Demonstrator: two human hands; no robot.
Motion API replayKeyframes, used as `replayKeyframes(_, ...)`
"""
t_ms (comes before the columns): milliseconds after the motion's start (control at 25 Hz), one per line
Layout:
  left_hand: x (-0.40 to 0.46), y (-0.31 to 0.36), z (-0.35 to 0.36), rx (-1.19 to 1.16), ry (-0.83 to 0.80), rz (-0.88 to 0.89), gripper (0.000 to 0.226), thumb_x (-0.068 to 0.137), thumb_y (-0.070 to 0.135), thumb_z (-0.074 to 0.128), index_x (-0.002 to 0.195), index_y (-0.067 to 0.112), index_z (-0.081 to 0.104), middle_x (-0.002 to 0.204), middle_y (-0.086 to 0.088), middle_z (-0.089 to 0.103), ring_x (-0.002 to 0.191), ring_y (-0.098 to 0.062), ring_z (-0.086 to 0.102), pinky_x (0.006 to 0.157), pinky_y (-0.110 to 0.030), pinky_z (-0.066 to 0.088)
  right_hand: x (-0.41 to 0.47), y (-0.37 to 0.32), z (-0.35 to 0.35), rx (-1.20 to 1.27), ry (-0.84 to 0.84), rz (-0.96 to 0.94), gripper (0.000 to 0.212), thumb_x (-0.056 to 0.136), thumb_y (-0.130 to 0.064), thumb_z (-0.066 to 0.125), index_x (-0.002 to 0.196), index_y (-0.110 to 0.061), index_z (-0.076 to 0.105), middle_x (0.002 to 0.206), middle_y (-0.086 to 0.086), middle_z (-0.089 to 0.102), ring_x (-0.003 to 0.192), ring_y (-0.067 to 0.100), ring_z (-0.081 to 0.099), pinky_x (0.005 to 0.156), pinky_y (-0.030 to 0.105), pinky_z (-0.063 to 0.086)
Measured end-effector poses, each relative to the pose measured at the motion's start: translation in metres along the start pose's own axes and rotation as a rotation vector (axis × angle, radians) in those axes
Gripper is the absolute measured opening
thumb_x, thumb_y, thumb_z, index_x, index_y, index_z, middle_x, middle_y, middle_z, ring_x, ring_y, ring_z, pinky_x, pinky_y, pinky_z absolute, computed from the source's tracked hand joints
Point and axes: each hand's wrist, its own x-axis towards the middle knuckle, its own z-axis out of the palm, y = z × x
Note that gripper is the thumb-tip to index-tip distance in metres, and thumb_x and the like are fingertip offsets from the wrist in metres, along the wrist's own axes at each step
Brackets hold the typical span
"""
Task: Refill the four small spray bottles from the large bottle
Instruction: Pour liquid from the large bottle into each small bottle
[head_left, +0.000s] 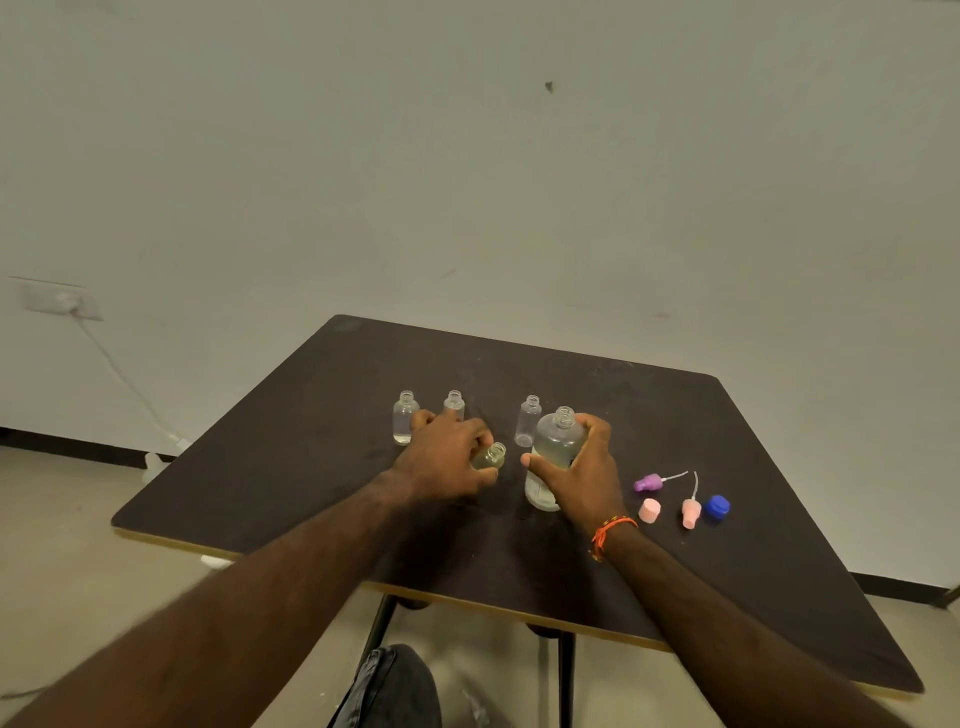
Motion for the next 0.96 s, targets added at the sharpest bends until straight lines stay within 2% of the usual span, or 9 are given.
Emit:
replayKeyframes(80,-0.008,-0.006,0.005,-0.028,-0.013,-0.024,0.043,0.086,0.05,0.072,0.124,0.034,0.061,0.105,0.015,0.062,0.111,-0.009,0.048,0.098,-0.037,0.021,-0.001,-0.001,-0.001,-0.05,-0.005,-0.058,0.082,0.07,-0.039,0.089,0.133,-0.026,0.037,0.129,-0.004,0.054,0.114,0.015,0.056,0.093,0.025,0.046)
replayKeyframes(200,-0.013,-0.009,0.011,-0.103,0.031,-0.052,0.044,0.087,0.046,0.075,0.127,0.034,0.061,0.106,0.016,0.062,0.112,-0.009,0.053,0.101,-0.037,0.024,0.001,-0.009,-0.006,-0.181,-0.031,-0.157,0.083,0.073,-0.039,0.086,0.141,-0.025,0.041,0.135,-0.007,0.053,0.113,0.01,0.052,0.093,0.025,0.046)
replayKeyframes(360,-0.015,-0.011,0.015,-0.198,0.076,-0.075,0.044,0.087,0.041,0.078,0.127,0.03,0.064,0.109,0.012,0.072,0.108,-0.01,0.065,0.108,-0.04,0.031,0.004,-0.008,-0.012,-0.513,-0.082,-0.283,0.08,0.073,-0.043,0.079,0.144,-0.037,0.041,0.135,-0.008,0.059,0.116,0.016,0.058,0.099,0.043,0.047)
replayKeyframes(480,-0.016,-0.011,0.015,-0.186,0.088,-0.071,0.046,0.087,0.041,0.078,0.129,0.029,0.064,0.112,0.01,0.073,0.112,-0.011,0.065,0.11,-0.043,0.031,0.003,-0.003,-0.014,-0.681,-0.13,-0.303,0.079,0.076,-0.042,0.074,0.146,-0.04,0.038,0.134,-0.006,0.061,0.115,0.022,0.059,0.098,0.045,0.045)
replayKeyframes(720,-0.014,-0.009,0.014,-0.097,0.046,-0.045,0.052,0.089,0.046,0.075,0.137,0.034,0.059,0.121,0.011,0.07,0.123,-0.012,0.055,0.109,-0.042,0.026,0.006,-0.001,-0.013,-0.795,-0.158,-0.329,0.077,0.078,-0.042,0.072,0.147,-0.039,0.036,0.137,-0.005,0.058,0.119,0.024,0.057,0.101,0.046,0.039)
replayKeyframes(960,-0.012,-0.008,0.014,-0.061,0.039,-0.008,0.051,0.091,0.047,0.073,0.138,0.035,0.057,0.122,0.008,0.068,0.123,-0.013,0.053,0.11,-0.041,0.024,0.008,-0.005,-0.016,-0.883,-0.182,-0.374,0.081,0.081,-0.043,0.072,0.151,-0.037,0.032,0.142,-0.003,0.054,0.125,0.025,0.053,0.105,0.047,0.033)
